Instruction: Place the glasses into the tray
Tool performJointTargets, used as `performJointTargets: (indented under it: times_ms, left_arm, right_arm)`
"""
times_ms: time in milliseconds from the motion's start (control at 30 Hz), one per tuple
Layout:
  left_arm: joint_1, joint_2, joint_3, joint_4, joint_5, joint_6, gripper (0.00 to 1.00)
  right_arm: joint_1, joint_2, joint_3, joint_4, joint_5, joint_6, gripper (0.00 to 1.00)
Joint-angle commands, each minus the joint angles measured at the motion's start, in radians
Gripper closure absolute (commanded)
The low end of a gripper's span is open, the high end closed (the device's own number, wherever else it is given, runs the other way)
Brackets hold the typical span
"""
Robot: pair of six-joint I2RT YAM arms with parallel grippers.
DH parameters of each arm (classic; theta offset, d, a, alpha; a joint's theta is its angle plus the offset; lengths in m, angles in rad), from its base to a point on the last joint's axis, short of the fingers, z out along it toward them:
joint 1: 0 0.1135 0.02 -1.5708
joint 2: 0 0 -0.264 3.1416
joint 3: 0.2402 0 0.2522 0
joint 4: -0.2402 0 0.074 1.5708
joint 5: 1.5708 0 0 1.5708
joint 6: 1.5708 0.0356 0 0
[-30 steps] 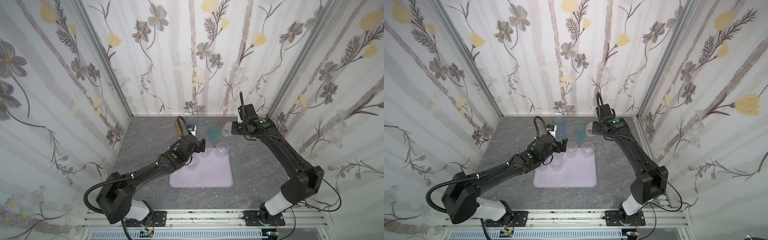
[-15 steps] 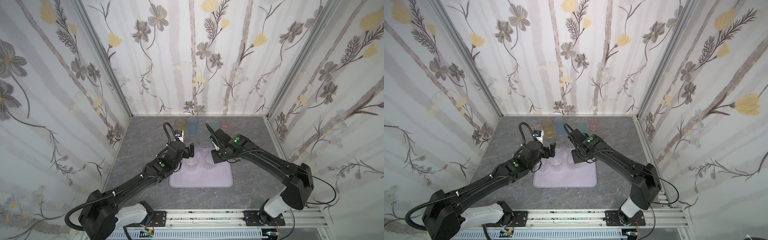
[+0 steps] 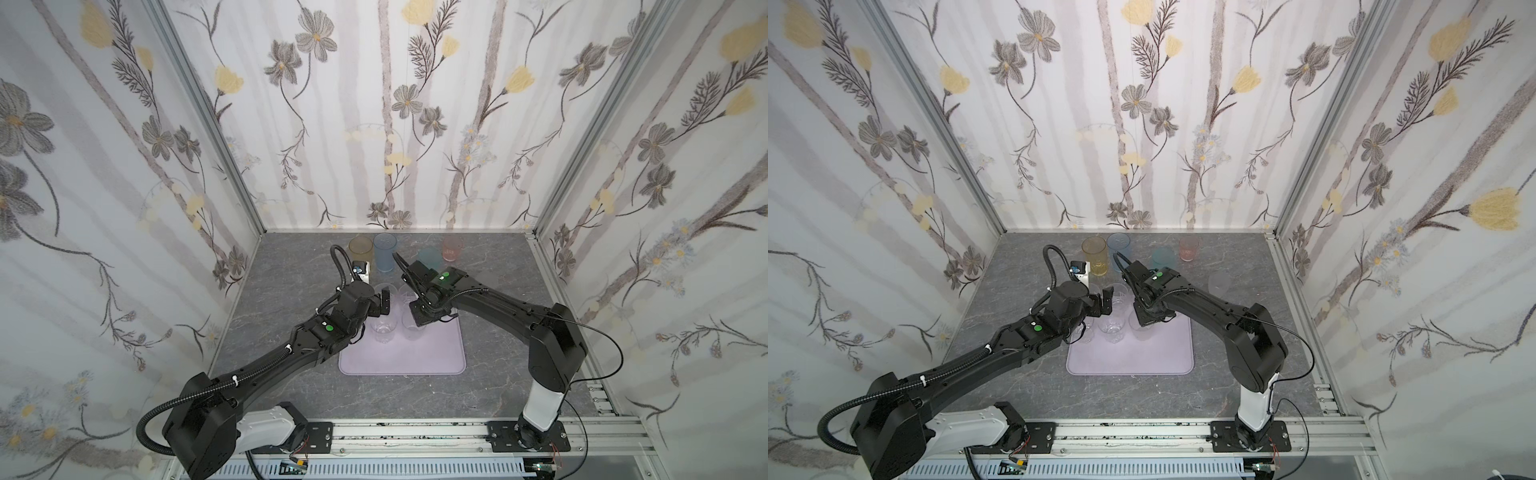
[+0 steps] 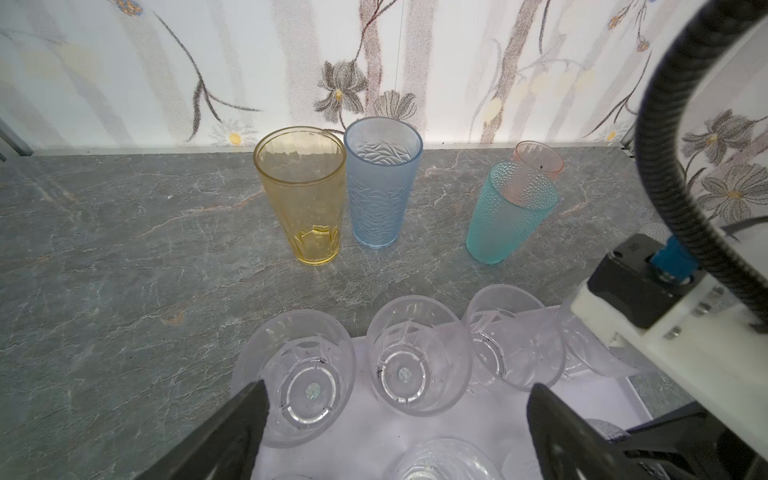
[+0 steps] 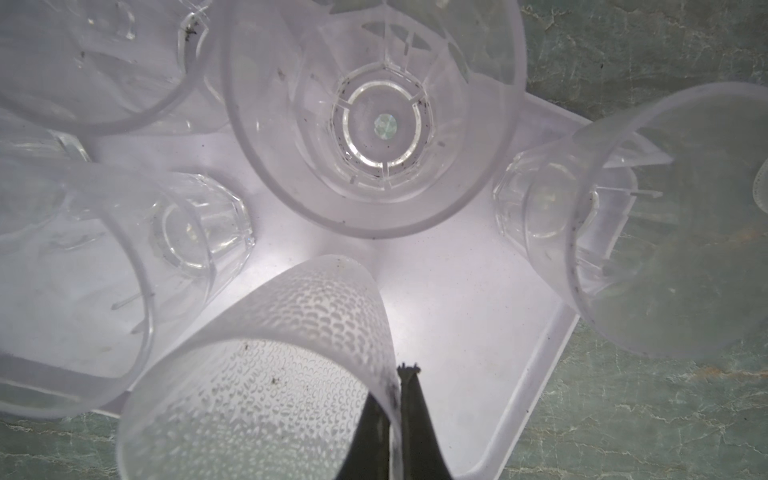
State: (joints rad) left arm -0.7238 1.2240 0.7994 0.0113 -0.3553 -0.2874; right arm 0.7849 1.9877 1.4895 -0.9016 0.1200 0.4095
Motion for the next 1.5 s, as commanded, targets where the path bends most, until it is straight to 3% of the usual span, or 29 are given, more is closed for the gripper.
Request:
performJointTargets:
  times_ms: [0,167,567,767,900,1133,1467]
  left_arm:
    - [0.000,0.005,0.007,0.029,0.001,-0.012,0.00]
    - [0.000,0.012,0.012,0.033,0.007,-0.013,0.00]
    - [-0.003,0.023,0.034,0.039,0.018,-0.012,0.00]
    - [-0.055,0.095,0.114,0.041,0.017,0.030,0.00]
    - [-0.134,0.196,0.194,0.045,0.012,0.070,0.00]
    - [-0.228,0.399,0.340,0.046,0.032,0.109,0.00]
    - [-0.252,0.526,0.423,0.044,0.074,0.112,0.00]
  right_arm:
    - [-0.004,0.021,0.012,0.027,0.028,-0.020,0.98]
    - [-0.008,0.036,0.009,0.040,0.024,-0.020,0.95]
    - [-0.034,-0.049,0.025,0.006,0.006,-0.009,0.66]
    - [-0.196,-0.222,-0.063,0.088,-0.042,0.021,0.61]
    - [-0.373,-0.309,-0.184,0.200,-0.050,0.054,0.59]
    - [-0.662,-0.320,-0.302,0.371,-0.083,0.095,0.58]
    - [-0.749,-0.148,-0.278,0.462,-0.119,0.089,0.60]
